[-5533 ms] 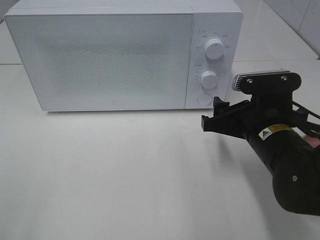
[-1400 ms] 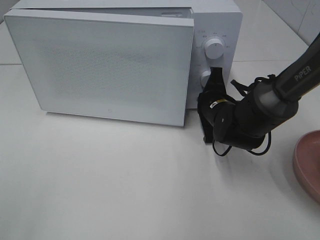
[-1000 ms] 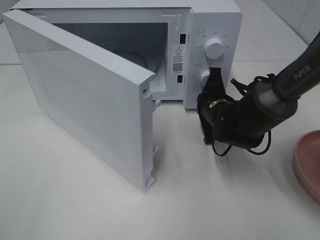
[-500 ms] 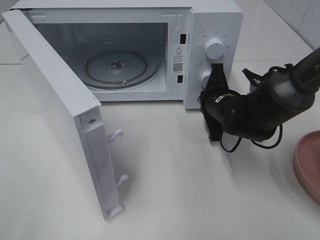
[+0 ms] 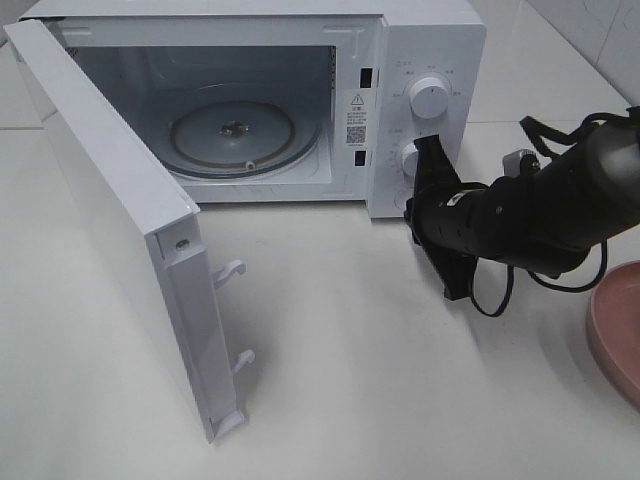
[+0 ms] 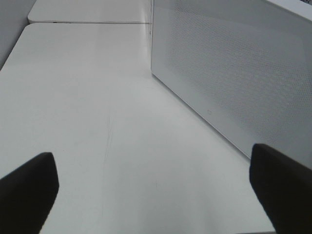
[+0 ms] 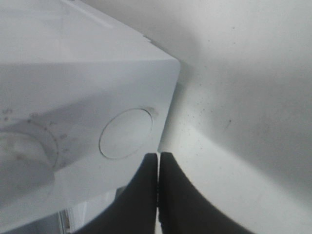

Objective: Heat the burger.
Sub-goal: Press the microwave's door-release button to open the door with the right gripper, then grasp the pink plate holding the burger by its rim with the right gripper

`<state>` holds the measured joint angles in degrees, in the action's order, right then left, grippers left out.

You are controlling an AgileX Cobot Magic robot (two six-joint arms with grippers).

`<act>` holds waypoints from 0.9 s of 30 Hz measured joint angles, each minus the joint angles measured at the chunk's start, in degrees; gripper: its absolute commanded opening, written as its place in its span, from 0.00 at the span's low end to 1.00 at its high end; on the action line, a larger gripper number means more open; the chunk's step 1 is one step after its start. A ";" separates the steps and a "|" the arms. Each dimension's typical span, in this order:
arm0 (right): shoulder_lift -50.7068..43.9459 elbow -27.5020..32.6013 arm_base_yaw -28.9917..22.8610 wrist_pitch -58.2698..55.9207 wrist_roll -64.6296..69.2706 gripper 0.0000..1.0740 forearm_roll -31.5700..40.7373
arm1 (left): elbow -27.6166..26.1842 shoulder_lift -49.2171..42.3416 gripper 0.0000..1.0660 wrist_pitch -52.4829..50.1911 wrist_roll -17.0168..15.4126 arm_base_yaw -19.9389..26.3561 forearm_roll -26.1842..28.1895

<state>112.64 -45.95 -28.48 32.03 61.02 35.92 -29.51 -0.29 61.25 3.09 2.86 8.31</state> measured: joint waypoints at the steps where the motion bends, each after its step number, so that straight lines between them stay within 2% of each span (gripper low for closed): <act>1: -0.80 0.34 0.00 -1.20 -1.55 0.00 -0.29 | 0.00 0.00 0.94 0.00 0.00 0.00 0.00; 17: -12.95 1.72 0.34 -28.42 -31.63 0.01 -8.54 | 0.00 0.00 0.94 0.00 0.00 0.00 0.00; 19: -15.24 1.72 0.40 -37.64 -40.79 0.03 -11.00 | 0.00 0.00 0.94 0.00 0.00 0.00 0.00; 27: -17.65 1.72 0.40 -49.73 -51.91 0.03 -16.10 | 0.00 0.00 0.94 0.00 0.00 0.00 0.00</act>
<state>95.00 -44.23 -28.07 -17.70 9.11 19.82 -29.51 -0.29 61.25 3.09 2.86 8.31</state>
